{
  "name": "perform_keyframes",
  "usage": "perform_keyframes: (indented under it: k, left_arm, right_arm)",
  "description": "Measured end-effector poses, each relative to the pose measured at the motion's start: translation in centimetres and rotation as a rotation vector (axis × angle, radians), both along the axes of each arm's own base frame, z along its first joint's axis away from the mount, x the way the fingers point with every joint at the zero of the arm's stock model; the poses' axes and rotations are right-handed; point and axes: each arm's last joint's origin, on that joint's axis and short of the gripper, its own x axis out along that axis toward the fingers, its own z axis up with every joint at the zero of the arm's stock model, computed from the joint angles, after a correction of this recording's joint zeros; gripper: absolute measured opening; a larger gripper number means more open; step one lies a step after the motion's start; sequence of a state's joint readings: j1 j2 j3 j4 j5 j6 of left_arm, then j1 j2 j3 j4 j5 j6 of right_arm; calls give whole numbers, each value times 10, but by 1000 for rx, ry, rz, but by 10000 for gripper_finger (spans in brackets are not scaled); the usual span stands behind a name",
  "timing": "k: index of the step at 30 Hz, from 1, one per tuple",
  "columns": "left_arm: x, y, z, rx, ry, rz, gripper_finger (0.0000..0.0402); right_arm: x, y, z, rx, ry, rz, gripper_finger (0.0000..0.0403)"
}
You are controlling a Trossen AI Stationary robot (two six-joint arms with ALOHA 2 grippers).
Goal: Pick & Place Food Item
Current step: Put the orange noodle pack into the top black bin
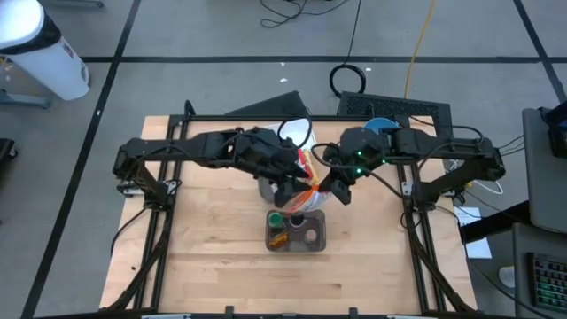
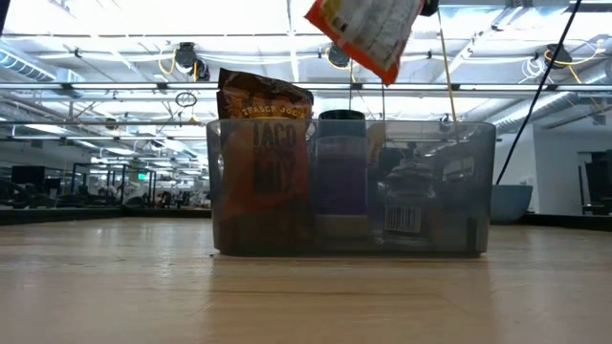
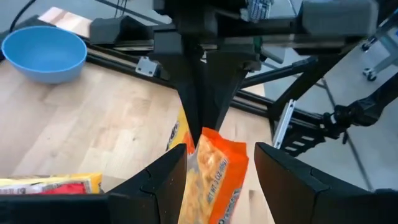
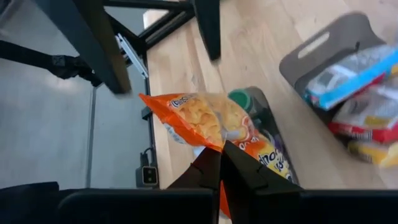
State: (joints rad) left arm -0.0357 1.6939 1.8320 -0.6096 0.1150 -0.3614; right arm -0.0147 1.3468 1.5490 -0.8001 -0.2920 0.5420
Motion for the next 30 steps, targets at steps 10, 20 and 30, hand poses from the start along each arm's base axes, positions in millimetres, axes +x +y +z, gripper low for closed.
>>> perform_keyframes:
  k: [10, 20, 30]
  left_arm:
    - [1, -4, 1, 50, -16, 3, 198]
    - [0, 0, -1, 44, -2, 16, 191]
    - [-1, 0, -3, 46, 25, -8, 72]
  right_arm:
    - [8, 1, 8, 9, -117, 26, 0]
    - [10, 1, 10, 9, -141, 27, 0]
    - [9, 1, 10, 13, -142, 34, 0]
